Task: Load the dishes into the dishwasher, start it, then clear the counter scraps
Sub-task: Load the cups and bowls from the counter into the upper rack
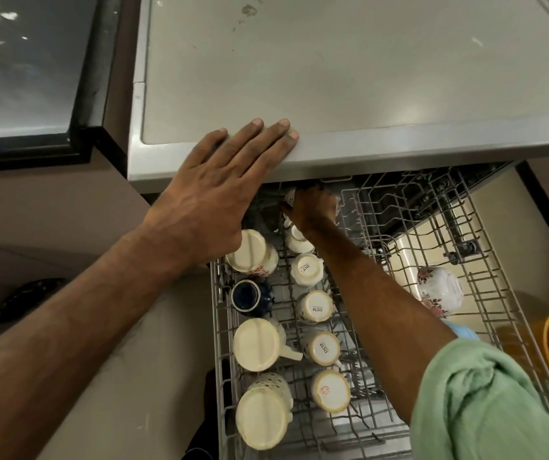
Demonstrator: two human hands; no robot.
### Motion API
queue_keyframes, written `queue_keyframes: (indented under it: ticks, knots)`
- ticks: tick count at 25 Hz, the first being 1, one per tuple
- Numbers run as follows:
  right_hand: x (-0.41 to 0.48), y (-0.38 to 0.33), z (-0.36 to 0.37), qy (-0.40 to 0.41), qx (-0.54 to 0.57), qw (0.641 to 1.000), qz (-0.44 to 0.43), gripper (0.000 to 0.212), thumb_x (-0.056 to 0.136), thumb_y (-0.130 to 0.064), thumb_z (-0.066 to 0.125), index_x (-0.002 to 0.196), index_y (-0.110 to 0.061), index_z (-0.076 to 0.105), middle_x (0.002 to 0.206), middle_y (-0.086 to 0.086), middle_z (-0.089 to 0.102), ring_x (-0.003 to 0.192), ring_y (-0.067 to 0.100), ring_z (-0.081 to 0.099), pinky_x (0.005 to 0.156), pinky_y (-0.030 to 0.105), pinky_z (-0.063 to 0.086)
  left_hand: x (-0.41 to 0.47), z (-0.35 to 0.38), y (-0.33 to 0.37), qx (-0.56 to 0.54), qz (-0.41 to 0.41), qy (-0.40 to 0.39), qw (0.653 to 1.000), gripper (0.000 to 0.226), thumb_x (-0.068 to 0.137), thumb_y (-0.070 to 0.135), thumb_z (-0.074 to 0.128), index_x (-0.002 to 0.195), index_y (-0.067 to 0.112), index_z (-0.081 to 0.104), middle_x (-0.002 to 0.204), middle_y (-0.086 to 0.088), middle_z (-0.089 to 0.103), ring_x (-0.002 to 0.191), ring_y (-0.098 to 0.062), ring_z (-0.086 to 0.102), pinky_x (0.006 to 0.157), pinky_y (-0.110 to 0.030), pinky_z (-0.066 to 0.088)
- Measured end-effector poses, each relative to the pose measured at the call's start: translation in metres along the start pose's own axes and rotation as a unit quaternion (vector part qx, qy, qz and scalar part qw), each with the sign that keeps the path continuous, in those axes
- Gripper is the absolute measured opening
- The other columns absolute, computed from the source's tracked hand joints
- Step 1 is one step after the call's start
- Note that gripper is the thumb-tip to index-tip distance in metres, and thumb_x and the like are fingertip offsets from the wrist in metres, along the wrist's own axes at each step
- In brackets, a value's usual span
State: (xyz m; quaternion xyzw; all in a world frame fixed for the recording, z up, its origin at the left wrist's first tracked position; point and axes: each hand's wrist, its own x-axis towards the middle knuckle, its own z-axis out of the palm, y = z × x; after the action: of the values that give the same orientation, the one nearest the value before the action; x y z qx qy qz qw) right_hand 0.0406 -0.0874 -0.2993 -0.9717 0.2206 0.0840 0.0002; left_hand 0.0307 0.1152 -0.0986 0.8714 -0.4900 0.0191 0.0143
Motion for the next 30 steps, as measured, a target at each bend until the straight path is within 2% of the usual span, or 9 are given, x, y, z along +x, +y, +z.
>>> queue_keyframes:
  ticks: [5,7,15,18,20,24,30]
  knots:
    - [0.003,0.0,-0.003,-0.008,0.027,1.0,-0.003,0.057,0.092,-0.062,0.052,0.12,-0.014,0.063,0.12,0.011,0.063,0.107,0.029,0.063,0.071,0.034,0.041,0.0,-0.001,0.002,0.006,-0.004,0.002,1.0,0.107,0.074,0.006,0.062,0.159,0.025,-0.001,0.166,0.006,-0.004,0.153,-0.014,-0.003,0.123,-0.044,0.011]
    - [0.004,0.001,-0.003,-0.016,0.03,0.999,-0.01,0.06,0.093,-0.063,0.051,0.124,-0.013,0.06,0.124,0.012,0.061,0.11,0.029,0.061,0.077,0.035,0.047,0.0,-0.001,0.002,0.008,-0.008,0.004,1.0,0.106,0.074,0.007,0.062,0.159,0.025,0.0,0.166,0.005,-0.003,0.153,-0.014,-0.002,0.123,-0.044,0.012]
    - [0.001,0.002,0.0,-0.066,0.024,0.998,-0.005,0.082,0.092,-0.069,0.043,0.148,-0.009,0.034,0.141,0.017,0.05,0.122,0.036,0.054,0.089,0.043,0.05,0.0,-0.004,0.004,0.005,-0.011,-0.002,1.0,0.106,0.075,0.007,0.061,0.159,0.025,0.0,0.166,0.005,-0.003,0.153,-0.015,-0.002,0.123,-0.043,0.011]
    - [-0.001,0.004,-0.002,-0.051,0.035,0.998,-0.015,0.076,0.09,-0.065,0.052,0.14,-0.008,0.043,0.128,0.015,0.06,0.114,0.033,0.06,0.084,0.041,0.052,0.0,-0.005,0.005,0.004,-0.013,-0.005,1.0,0.106,0.075,0.006,0.06,0.158,0.025,-0.002,0.166,0.006,-0.004,0.153,-0.014,-0.004,0.123,-0.042,0.009]
    - [0.001,0.007,-0.003,-0.048,0.066,0.996,-0.037,0.065,0.091,-0.056,0.06,0.133,-0.008,0.051,0.124,0.015,0.063,0.115,0.031,0.06,0.09,0.042,0.054,0.0,-0.004,0.005,0.003,-0.014,-0.004,1.0,0.106,0.074,0.006,0.06,0.158,0.025,-0.002,0.166,0.006,-0.005,0.153,-0.014,-0.004,0.123,-0.042,0.008]
    - [0.004,0.014,-0.001,-0.057,0.115,0.989,-0.074,0.059,0.09,-0.044,0.067,0.134,-0.007,0.053,0.134,0.015,0.059,0.125,0.031,0.054,0.105,0.043,0.045,0.0,-0.003,0.004,0.002,-0.014,0.001,1.0,0.107,0.072,0.005,0.06,0.159,0.025,0.0,0.166,0.006,-0.003,0.153,-0.015,-0.003,0.123,-0.042,0.009]
    - [-0.001,0.013,0.001,-0.057,0.085,0.992,-0.079,0.063,0.09,-0.042,0.067,0.142,-0.013,0.045,0.139,0.012,0.054,0.131,0.03,0.047,0.105,0.044,0.045,0.0,-0.006,0.005,0.003,-0.014,-0.007,1.0,0.106,0.074,0.006,0.06,0.158,0.025,-0.002,0.166,0.006,-0.006,0.153,-0.014,-0.005,0.123,-0.041,0.007]
